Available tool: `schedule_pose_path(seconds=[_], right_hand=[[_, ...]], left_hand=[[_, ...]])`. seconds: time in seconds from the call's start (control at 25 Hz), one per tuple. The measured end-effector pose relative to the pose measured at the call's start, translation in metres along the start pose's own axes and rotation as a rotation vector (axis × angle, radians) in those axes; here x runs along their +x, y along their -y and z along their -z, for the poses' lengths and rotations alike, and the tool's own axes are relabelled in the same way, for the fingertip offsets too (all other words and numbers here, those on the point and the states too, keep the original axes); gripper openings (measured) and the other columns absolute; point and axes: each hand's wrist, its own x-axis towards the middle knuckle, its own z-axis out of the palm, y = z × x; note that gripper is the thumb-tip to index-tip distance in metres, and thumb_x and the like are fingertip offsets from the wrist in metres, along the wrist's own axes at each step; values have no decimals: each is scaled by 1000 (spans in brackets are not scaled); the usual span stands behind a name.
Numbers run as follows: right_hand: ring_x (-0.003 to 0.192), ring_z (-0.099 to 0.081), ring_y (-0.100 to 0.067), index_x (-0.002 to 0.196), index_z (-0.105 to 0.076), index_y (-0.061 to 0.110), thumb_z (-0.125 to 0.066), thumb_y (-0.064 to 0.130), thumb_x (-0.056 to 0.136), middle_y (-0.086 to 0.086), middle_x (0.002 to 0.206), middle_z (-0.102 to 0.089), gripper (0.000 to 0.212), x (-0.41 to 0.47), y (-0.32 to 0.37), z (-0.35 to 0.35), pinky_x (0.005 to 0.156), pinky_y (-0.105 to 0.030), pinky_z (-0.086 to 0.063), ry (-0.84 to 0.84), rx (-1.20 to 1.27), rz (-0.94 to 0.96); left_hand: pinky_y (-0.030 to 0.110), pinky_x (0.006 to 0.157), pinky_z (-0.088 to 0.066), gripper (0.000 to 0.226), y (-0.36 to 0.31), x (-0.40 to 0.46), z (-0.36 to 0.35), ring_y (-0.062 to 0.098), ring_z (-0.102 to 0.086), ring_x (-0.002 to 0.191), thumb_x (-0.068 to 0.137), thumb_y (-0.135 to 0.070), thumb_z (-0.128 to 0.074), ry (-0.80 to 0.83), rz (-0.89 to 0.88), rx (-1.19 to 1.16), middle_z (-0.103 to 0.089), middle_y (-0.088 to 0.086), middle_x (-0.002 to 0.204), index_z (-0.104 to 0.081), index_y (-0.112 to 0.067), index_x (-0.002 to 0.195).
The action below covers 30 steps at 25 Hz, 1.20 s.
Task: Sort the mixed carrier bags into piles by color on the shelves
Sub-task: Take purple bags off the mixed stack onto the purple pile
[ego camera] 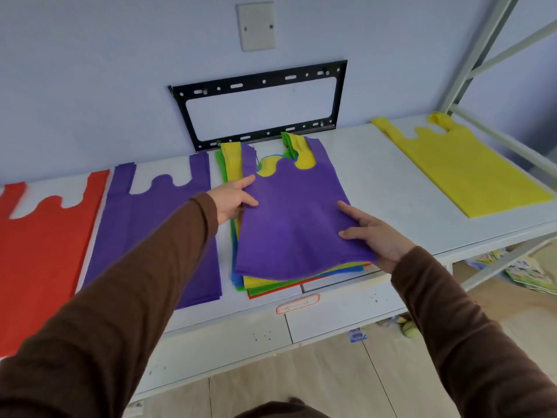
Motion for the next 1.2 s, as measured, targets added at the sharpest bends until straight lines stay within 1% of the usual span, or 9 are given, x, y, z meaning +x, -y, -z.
schedule_pose_path(seconds=[0.08,0.2,0.44,0.64,0.76,0.84,0.92,1.08,1.2], right_hand=[[90,-71,-18,147,-39,21,-50,-13,87,-4,128,-63,69,3,20,-10,71,-26,-59,3,22,58],[97,-70,-19,149,-34,19,-48,-14,88,-4,132,-61,71,11,54,-47,75,-28,-59,45,107,193],[117,-62,-21,149,-32,21,-50,-14,88,-2,139,-55,73,30,64,-188,89,-34,-56,212,145,356],[107,-64,-17,149,-33,26,-54,-13,87,1,138,-56,77,57,-16,-248,90,-33,-56,190,-119,218],[120,-57,-23,150,-32,27,-59,-7,85,-3,147,-46,78,67,-57,-250,103,-43,-48,67,-578,174],[135,-44,-21,150,-32,23,-59,-3,85,-2,153,-38,75,69,-73,-253,112,-40,-38,-8,-825,199],[141,-36,-19,150,-34,19,-59,-1,85,0,155,-35,72,69,-77,-255,117,-35,-31,-56,-866,223],[141,-34,-17,150,-33,20,-59,2,87,1,156,-34,71,68,-79,-256,116,-27,-26,-75,-944,269],[140,-36,-17,150,-34,21,-58,3,87,1,155,-35,70,65,-83,-255,117,-32,-30,-86,-940,281]], left_hand=[[26,70,-58,78,-30,8,6,15,-61,92,87,15,-49,-22,-87,109,-57,2,128,-25,-18,152],[37,100,-47,84,-86,1,46,20,-55,116,80,15,-54,-77,-239,270,-49,5,142,-25,-15,153],[27,99,-49,89,-121,-99,195,11,-51,129,75,9,-56,-234,-487,251,-43,-8,150,-27,-25,152],[32,114,-33,89,22,-113,269,12,-39,138,78,12,-57,-350,-308,161,-33,-3,156,-23,-22,153],[35,115,-33,86,98,-94,272,16,-39,138,82,13,-56,-307,-123,176,-31,2,157,-20,-18,154],[34,116,-31,85,116,-88,270,17,-34,141,84,6,-61,-305,-79,290,-26,0,159,-19,-19,154],[34,118,-28,84,114,-87,270,19,-29,144,85,0,-64,-340,-92,412,-23,0,160,-20,-20,154],[29,120,-17,83,108,-91,268,20,-18,148,87,-6,-64,-406,-138,683,-15,4,162,-18,-17,155],[31,120,-19,83,112,-94,265,20,-18,149,88,-8,-64,-399,-127,723,-14,1,163,-16,-19,155]])
